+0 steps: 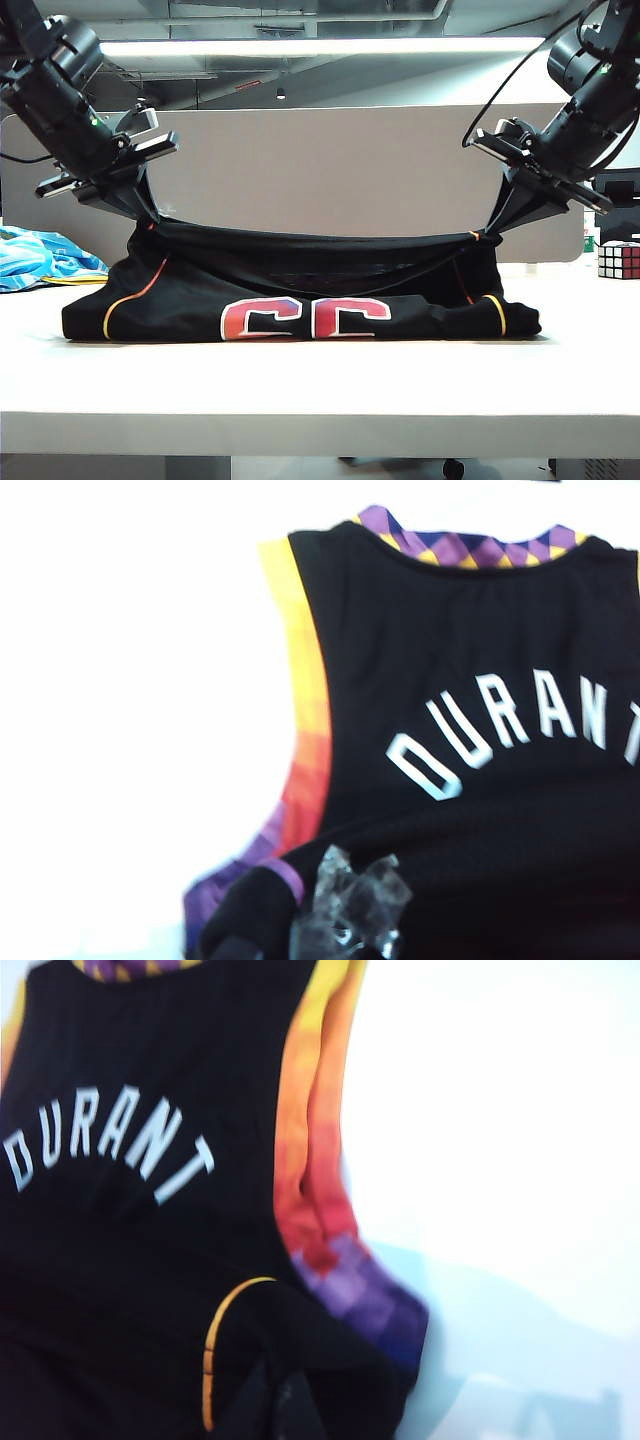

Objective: Fold the bottom side of the basketball jersey horizontally towards the center, about one-third of the way, and then fold the bottom of the basketball jersey up towards the top, creating a neat rectangle.

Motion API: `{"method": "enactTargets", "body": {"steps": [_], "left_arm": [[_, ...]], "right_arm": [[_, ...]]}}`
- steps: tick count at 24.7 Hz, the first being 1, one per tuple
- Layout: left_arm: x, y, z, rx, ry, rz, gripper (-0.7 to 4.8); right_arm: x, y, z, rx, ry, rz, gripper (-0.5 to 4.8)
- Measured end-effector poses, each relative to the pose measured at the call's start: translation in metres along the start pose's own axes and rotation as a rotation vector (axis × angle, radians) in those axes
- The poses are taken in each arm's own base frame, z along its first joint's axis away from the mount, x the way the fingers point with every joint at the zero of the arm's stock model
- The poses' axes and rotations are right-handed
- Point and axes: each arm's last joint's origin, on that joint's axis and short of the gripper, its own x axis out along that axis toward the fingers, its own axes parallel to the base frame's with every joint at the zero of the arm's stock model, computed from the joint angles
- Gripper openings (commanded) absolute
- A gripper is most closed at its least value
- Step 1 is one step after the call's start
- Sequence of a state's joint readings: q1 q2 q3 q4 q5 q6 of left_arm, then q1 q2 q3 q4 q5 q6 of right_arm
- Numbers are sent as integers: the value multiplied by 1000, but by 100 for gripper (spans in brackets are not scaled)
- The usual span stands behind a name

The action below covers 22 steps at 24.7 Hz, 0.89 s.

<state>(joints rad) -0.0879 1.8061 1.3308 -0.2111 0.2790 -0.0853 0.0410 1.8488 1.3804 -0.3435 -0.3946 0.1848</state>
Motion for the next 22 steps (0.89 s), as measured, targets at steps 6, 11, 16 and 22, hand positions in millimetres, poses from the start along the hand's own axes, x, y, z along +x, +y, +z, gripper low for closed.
{"method": "enactTargets", "body": {"steps": [6,11,16,22], "left_arm": [[-7,13,4,23,-25,31,280],[-13,21,-15,-42,172,46,280],[-20,22,-38,-59,405,44,282],[-26,20,-51,-77,535,37,283]], "right_arm": [[-17,-15,8,19,-56,-27,243],[-41,-19,1,76,42,-36,243],[-57,-11,-15,89,182,-27,243],[-56,-11,-39,145,270,36,244]]}}
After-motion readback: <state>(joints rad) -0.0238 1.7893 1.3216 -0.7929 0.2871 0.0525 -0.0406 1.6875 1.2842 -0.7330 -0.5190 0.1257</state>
